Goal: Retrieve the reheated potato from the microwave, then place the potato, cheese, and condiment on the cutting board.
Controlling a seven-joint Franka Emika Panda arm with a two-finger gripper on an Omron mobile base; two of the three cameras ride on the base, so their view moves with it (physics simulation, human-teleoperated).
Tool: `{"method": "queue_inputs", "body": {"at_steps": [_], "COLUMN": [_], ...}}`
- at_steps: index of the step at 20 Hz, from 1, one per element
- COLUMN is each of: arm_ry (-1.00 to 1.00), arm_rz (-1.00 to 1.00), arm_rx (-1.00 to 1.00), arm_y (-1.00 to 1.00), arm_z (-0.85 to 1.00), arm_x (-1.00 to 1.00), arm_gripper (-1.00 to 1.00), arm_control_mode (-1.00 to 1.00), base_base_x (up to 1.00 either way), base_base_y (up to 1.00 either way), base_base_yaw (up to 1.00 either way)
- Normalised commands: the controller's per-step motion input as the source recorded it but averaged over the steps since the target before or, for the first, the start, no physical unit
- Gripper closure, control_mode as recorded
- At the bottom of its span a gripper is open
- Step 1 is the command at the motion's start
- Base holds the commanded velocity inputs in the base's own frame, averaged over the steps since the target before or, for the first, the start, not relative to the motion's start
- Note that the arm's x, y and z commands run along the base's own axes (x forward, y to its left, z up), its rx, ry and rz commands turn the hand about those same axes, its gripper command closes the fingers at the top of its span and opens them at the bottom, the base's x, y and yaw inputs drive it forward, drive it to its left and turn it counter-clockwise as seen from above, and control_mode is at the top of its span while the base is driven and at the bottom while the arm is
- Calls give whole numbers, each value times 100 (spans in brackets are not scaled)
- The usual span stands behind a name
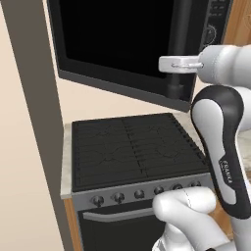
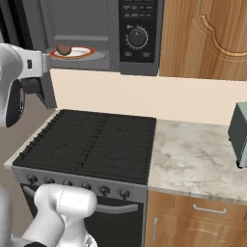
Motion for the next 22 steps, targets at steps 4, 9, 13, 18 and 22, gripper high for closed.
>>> {"method": "queue_inputs", "body": {"at_steps": [4,9,13,18,22], "arm_ry": [10,4,5,11,3], "arm_rz": [-3,-13,-20,-16,-2], "arm_rx": [1,3,7,17,29], "arm_y": [16,-39,-43,-52,-52], "arm_z": [-6,0,0,0,0], "arm_x": [-10,-55,-50,-4,-3], "arm_gripper": [-100,-100,-100,-100,-100], "arm_control_mode": [-100,-100,-100,-100,-100], "base_base_x": [0,0,0,0,0], "base_base_y": [0,0,0,0,0], "base_base_yaw": [0,0,0,0,0]}}
